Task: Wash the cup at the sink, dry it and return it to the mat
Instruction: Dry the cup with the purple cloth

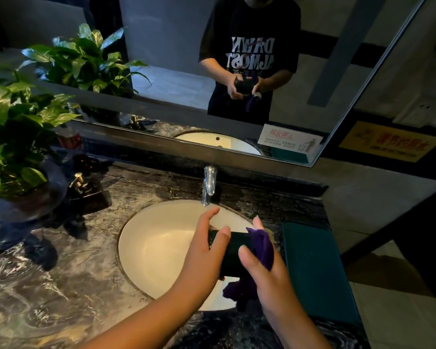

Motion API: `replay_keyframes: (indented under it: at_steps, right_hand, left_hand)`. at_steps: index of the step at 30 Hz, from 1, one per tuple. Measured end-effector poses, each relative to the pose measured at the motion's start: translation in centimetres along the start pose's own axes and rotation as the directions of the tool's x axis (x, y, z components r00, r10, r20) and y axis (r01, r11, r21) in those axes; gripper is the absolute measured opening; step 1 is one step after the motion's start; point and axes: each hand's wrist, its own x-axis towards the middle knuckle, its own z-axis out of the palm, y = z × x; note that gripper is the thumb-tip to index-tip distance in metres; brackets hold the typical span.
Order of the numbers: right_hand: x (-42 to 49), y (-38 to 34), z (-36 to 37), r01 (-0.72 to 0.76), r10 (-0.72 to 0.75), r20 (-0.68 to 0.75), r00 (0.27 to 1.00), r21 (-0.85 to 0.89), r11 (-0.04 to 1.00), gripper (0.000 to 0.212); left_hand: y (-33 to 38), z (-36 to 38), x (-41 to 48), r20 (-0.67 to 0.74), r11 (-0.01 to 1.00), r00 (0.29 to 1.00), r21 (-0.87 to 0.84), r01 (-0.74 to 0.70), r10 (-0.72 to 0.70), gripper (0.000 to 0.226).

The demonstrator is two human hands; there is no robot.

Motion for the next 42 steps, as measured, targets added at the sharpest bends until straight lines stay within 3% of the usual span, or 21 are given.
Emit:
replay_keyframes:
  at_steps: [2,4,5,7,10,12,14,17,20,22,25,27,30,32,34,35,38,40,42]
  right_hand:
    - [0.4,0.1,0.4,-0.083,0.085,0.004,0.996,0.25,0.965,0.08]
    - [0.8,0.3,0.5,-0.162,0.165,0.026,0.986,0.386,0.908,0.08]
    - [0.8,0.3,0.7,-0.19,0.191,0.038,0.981,0.407,0.893,0.076]
    - [0.8,0.3,0.8,-0.173,0.171,0.039,0.984,0.379,0.909,0.06]
    - [0.9,0.0,0.5,-0.059,0.067,-0.027,0.997,0.219,0.974,0.036]
    - [0.8,-0.7,0.3,0.023,-0.022,-0.039,0.999,0.033,0.999,0.05]
    - [0.8,-1.1,-0.1,0.123,-0.118,0.037,0.992,-0.212,0.97,0.08]
    - [0.7,-1.4,-0.9,0.202,-0.142,0.167,0.976,-0.438,0.876,0.087]
    - [0.5,-1.0,-1.2,0.163,-0.051,0.209,0.977,-0.564,0.81,0.086]
    - [0.3,-0.3,-0.9,0.142,-0.033,0.193,0.981,-0.583,0.8,0.086]
    - [0.4,0.7,-0.5,0.111,-0.035,0.151,0.988,-0.532,0.839,0.086]
    - [0.4,0.6,-0.2,0.072,-0.021,0.122,0.992,-0.429,0.9,0.084]
    - [0.6,0.9,-0.2,-0.054,0.056,0.045,0.997,-0.039,0.998,0.083]
    - [0.8,1.3,-0.4,-0.172,0.165,0.046,0.985,0.28,0.944,0.083]
    - [0.7,1.7,-0.5,-0.249,0.233,0.09,0.968,0.405,0.88,0.081]
    - [0.7,1.8,-0.4,-0.261,0.245,0.092,0.965,0.421,0.869,0.08]
    - [0.8,1.6,-0.4,-0.2,0.211,0.011,0.978,0.363,0.91,0.068]
    - [0.8,1.4,-0.6,-0.109,0.123,-0.052,0.991,0.212,0.971,0.063]
    - [0.5,0.9,-0.7,-0.016,0.015,-0.046,0.999,-0.012,1.0,0.068]
  left_hand:
    - [-0.1,-1.0,-0.2,0.103,0.913,0.94,0.224,-0.34,0.325,0.048]
    - [-0.8,-2.3,0.0,0.244,0.735,0.822,0.367,-0.57,0.515,0.059]
    - [-1.0,-2.9,0.1,0.29,0.683,0.785,0.388,-0.619,0.547,0.063]
    - [-1.5,-3.5,0.0,0.298,0.729,0.808,0.349,-0.589,0.509,0.07]
    - [-0.8,-2.2,-0.5,0.176,0.955,0.957,0.149,-0.257,0.23,0.078]
    - [-0.3,-1.1,-0.2,0.125,0.993,0.99,-0.092,0.07,-0.059,0.077]
    - [-0.3,-0.9,0.2,0.186,0.897,0.936,-0.279,0.343,-0.299,0.071]
    - [-0.3,-1.7,0.4,0.402,0.693,0.761,-0.332,0.64,-0.509,0.057]
    - [0.0,-2.4,0.6,0.417,0.546,0.621,-0.299,0.783,-0.663,0.057]
    - [-0.1,-2.3,0.7,0.336,0.531,0.615,-0.314,0.787,-0.713,0.048]
    - [-0.2,-1.6,0.3,0.187,0.634,0.701,-0.315,0.706,-0.688,0.037]
    - [-0.3,-0.9,0.0,0.061,0.78,0.816,-0.262,0.568,-0.574,0.037]
    - [-0.7,-0.5,-0.7,-0.08,0.995,0.993,0.029,0.093,-0.091,0.046]
    - [-1.3,-1.2,-1.0,0.075,0.907,0.962,0.32,-0.272,0.262,0.066]
    - [-1.9,-2.2,-1.0,0.246,0.774,0.881,0.421,-0.472,0.403,0.074]
    - [-2.1,-2.5,-1.0,0.269,0.769,0.87,0.409,-0.491,0.413,0.075]
    - [-1.8,-2.0,-0.9,0.18,0.89,0.937,0.302,-0.341,0.298,0.073]
    - [-0.9,-0.7,-0.8,0.093,0.993,0.995,0.106,-0.051,0.042,0.064]
    - [-0.5,-0.1,-0.5,0.081,0.942,0.948,-0.114,0.315,-0.307,0.048]
